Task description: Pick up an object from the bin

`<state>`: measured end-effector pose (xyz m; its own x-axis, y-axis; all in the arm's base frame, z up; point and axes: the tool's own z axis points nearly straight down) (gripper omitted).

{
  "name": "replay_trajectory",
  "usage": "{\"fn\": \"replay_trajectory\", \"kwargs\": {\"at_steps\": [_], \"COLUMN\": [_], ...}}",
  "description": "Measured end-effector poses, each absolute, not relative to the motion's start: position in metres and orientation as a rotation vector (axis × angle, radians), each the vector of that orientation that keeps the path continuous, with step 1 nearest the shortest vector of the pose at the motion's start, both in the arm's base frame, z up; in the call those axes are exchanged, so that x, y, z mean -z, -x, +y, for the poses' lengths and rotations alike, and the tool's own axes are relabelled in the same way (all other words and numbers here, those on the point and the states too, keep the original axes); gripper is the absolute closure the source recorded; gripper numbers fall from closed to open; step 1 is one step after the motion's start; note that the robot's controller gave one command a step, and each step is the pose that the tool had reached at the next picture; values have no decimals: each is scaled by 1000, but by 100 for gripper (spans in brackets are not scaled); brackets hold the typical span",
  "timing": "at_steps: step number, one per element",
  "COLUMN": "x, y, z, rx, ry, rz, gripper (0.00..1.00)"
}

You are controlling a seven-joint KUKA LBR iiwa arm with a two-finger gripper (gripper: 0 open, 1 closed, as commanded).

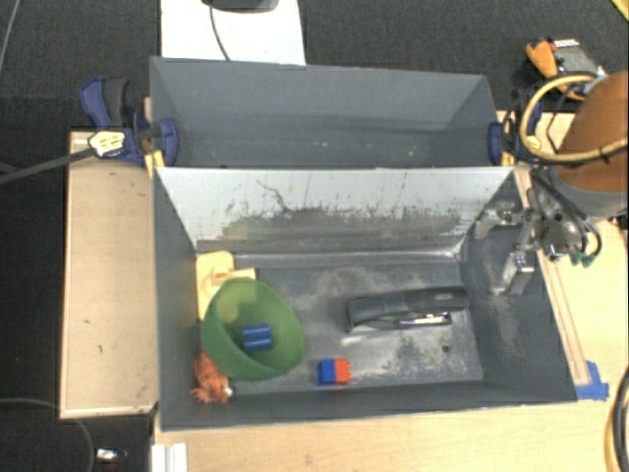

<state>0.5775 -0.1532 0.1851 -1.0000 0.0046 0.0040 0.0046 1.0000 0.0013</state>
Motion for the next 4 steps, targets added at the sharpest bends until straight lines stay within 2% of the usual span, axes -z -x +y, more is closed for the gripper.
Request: {"fn": "replay_trajectory", "kwargs": {"at_steps": [1, 2, 3, 4], "x": [-190, -116, -118, -103], "y": [-579, -568, -550, -537], "z": [-153, -103, -46, 0], "rx": [-1, -11, -6, -6], "ry": [-1, -357, -230, -583], "rz": [-3146, -3123, -3144, -3091], "gripper": [0, 0, 0, 0]}}
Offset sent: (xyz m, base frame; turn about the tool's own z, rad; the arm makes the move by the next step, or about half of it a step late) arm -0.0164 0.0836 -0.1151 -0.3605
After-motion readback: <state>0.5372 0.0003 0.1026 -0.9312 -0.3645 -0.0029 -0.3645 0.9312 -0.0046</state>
